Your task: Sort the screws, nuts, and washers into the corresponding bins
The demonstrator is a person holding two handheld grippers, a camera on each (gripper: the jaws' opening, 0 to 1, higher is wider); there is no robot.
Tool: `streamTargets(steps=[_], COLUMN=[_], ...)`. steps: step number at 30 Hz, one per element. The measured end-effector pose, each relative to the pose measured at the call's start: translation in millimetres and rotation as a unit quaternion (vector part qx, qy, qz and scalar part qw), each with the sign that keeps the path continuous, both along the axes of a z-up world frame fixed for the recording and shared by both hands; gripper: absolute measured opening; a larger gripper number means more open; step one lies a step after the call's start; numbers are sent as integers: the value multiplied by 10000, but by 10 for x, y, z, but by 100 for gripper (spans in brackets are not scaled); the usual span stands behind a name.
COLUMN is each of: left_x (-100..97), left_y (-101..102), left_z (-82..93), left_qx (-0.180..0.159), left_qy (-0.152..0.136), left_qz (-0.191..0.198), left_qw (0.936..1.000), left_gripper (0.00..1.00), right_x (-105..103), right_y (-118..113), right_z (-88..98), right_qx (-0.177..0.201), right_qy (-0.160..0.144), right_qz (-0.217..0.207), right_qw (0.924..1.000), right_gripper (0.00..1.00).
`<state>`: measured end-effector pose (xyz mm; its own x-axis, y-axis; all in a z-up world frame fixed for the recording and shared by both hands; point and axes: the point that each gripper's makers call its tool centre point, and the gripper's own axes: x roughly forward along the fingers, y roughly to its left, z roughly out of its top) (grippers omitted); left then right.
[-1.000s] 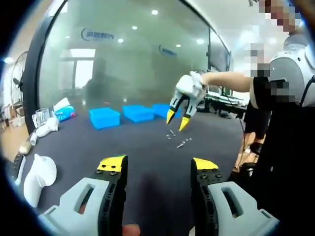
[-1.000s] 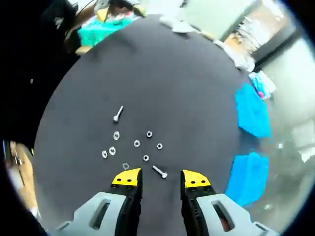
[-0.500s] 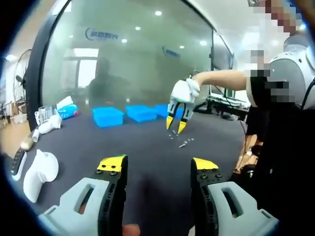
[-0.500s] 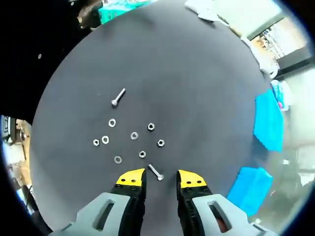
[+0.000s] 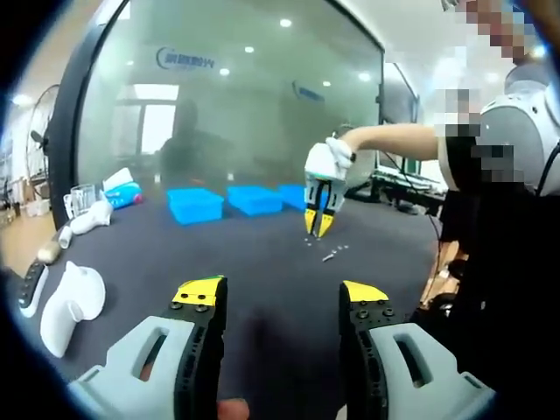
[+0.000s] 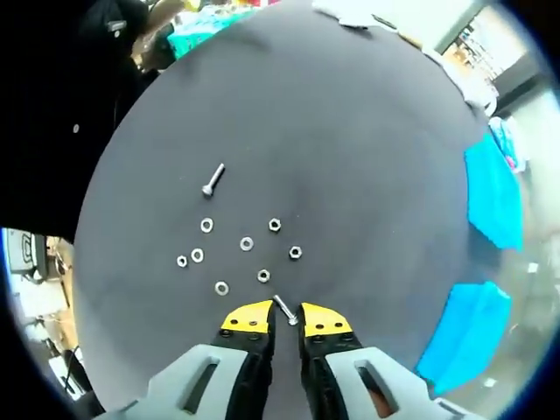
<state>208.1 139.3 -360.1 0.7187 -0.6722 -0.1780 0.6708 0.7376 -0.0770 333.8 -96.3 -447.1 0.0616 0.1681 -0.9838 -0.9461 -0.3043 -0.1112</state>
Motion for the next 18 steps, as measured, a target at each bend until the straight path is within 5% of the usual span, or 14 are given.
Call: streamTargets(steps=[6,9,18], left_x=[-6,-10,-7], left_y=[0,-4,6], left_z=[2,6,29], left_qx=[-9,-15,-29], left_qy=[-3,-11,-40], left_qz=[7,-2,3], left_qw=[10000,10000,10000], left_gripper=[50,50,50], right_x=[-45,-29,-22], right_y=[-23,-32,-69], right_z=[-11,-10,59], right_qx=[-26,-15,277], right_qy=[88,121,-113], right_qz=[-262,-726,-776], right_qw=[9996,9973,9965], right_gripper=[2,1,1])
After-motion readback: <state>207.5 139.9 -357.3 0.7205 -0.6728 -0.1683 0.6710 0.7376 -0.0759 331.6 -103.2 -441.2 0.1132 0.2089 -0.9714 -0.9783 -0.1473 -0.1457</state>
